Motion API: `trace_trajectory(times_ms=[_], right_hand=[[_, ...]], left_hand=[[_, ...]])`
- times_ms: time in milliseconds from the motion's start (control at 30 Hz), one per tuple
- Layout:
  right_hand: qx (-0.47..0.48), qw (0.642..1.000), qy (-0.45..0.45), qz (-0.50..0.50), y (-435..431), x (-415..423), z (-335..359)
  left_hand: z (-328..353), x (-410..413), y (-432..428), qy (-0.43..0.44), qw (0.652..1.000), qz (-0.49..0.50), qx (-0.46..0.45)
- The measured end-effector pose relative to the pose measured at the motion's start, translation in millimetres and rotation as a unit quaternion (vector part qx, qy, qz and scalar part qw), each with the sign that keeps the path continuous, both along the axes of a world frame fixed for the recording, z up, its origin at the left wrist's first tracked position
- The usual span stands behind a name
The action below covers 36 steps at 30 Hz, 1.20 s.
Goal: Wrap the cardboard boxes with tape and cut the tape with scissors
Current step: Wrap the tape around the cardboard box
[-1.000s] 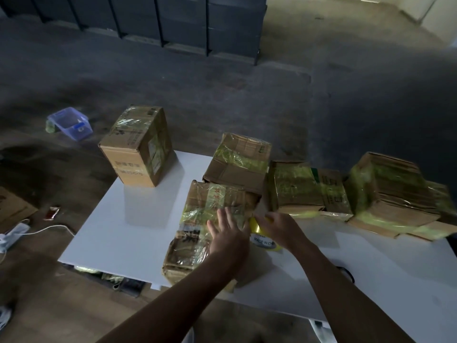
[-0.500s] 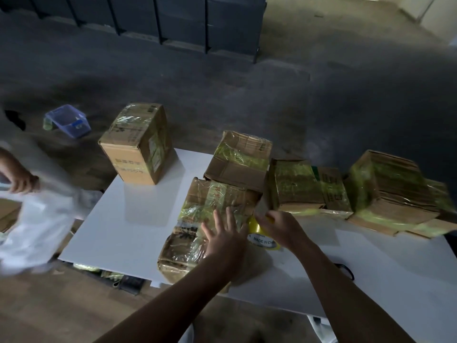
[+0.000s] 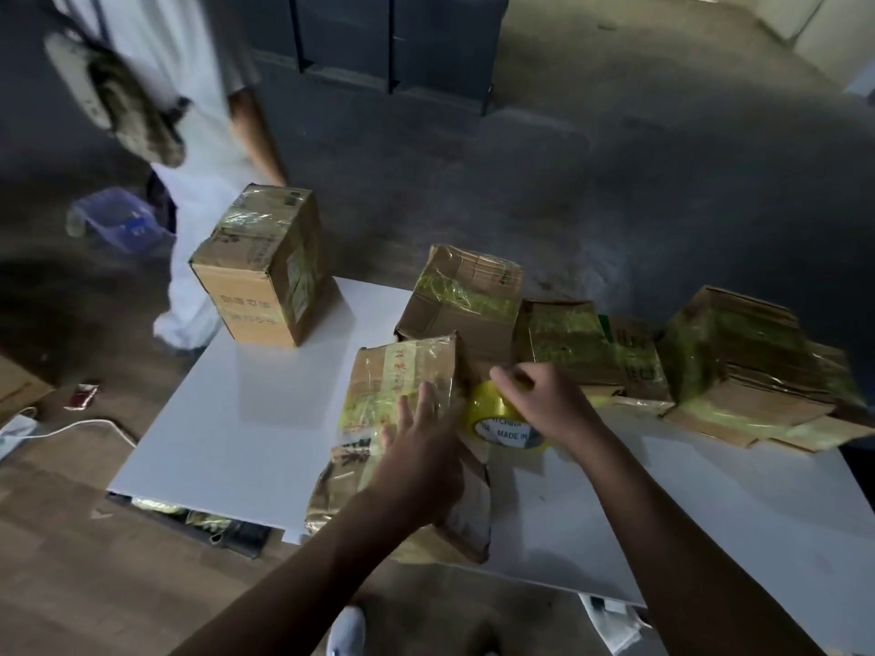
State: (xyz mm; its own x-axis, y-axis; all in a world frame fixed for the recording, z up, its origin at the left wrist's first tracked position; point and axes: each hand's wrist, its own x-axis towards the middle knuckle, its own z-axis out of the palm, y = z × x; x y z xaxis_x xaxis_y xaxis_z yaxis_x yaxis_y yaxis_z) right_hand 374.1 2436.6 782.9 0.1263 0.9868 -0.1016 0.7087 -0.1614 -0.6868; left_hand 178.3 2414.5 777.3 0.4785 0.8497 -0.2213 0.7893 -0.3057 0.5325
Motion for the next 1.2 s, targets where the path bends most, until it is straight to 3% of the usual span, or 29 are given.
trace_trajectory(times_ms=[167, 300, 433, 567, 833, 967, 1100, 1200], right_hand=[[0.034, 0.996, 0.075, 0.042, 12, -9, 25], [0.033, 0.988, 0.128, 0.076, 16, -17, 28], [0.038, 0.978, 0.197, 0.058, 18, -23, 23], [0.061, 0.978, 0.188, 0.06, 27, -41, 19], [0.04, 0.99, 0.107, 0.088, 40, -81, 7], [0.053, 0.99, 0.043, 0.127, 48, -111, 5], [0.047, 0.99, -0.045, 0.123, 50, -135, -7], [-0.006, 0.997, -0.007, 0.078, 51, -127, -6]], left_hand=[[1, -25, 10, -0.117, 0.993, 0.026, -0.015], [-2, -45, 13, -0.162, 0.986, 0.033, -0.02], [-12, -66, 15, -0.234, 0.97, 0.051, -0.034], [-21, -73, 15, -0.305, 0.945, 0.091, -0.08], [-33, -105, 34, -0.195, 0.981, 0.017, -0.008], [-48, -124, 38, -0.092, 0.991, -0.007, 0.098], [-67, -133, 43, 0.047, 0.997, -0.002, 0.061], [-70, -131, 46, 0.081, 0.994, -0.003, 0.079]])
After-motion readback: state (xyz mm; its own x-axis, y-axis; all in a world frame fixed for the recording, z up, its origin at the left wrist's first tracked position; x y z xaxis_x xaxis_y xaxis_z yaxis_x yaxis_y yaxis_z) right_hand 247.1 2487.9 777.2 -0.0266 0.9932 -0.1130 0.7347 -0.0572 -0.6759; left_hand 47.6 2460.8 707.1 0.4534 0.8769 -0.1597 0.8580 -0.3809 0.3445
